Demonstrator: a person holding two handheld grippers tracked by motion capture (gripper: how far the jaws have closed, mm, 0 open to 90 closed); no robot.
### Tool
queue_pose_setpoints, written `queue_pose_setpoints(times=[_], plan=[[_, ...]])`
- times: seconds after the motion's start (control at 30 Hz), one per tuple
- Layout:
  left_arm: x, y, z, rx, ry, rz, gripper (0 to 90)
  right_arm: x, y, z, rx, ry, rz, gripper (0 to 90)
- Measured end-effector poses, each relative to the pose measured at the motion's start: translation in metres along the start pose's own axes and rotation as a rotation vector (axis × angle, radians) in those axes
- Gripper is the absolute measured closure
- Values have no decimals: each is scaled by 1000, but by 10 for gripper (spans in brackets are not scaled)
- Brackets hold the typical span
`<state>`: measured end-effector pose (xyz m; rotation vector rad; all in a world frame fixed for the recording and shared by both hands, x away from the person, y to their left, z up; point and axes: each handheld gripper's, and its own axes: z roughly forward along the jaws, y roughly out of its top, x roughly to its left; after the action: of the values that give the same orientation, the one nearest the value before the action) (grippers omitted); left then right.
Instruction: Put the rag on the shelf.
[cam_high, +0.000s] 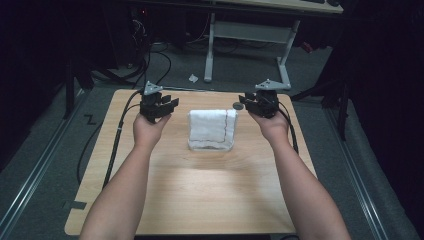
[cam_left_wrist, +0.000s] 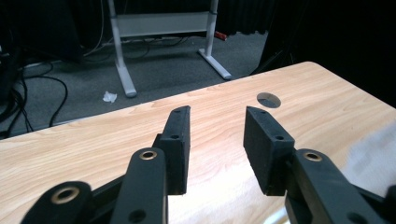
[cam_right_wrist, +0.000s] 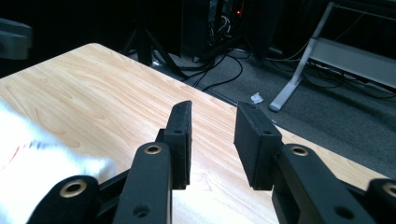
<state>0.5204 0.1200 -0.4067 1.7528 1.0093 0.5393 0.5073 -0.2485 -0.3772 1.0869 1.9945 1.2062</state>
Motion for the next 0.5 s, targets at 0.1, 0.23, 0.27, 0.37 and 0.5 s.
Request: queue_pose_setpoints(times=[0.1,0.23,0.27,0.37,0.5], plan=[[5,-15,-14,-9,2,0,599,-4,-12,-9,-15,-10,27,658],[10,-34,-29,-7,0,-9,592,-4,-24,-17,-13,-19,27,653],[10,-34,-29,-7,0,-9,590,-4,-24,-17,-13,-19,27,653],[13,-52,-43,-5,-1,-19,586,1,-38,-26,-3,-26,3,647],[12,-69,-56,-6,-12,-42,581,10,-51,-36,16,-26,-17,623]])
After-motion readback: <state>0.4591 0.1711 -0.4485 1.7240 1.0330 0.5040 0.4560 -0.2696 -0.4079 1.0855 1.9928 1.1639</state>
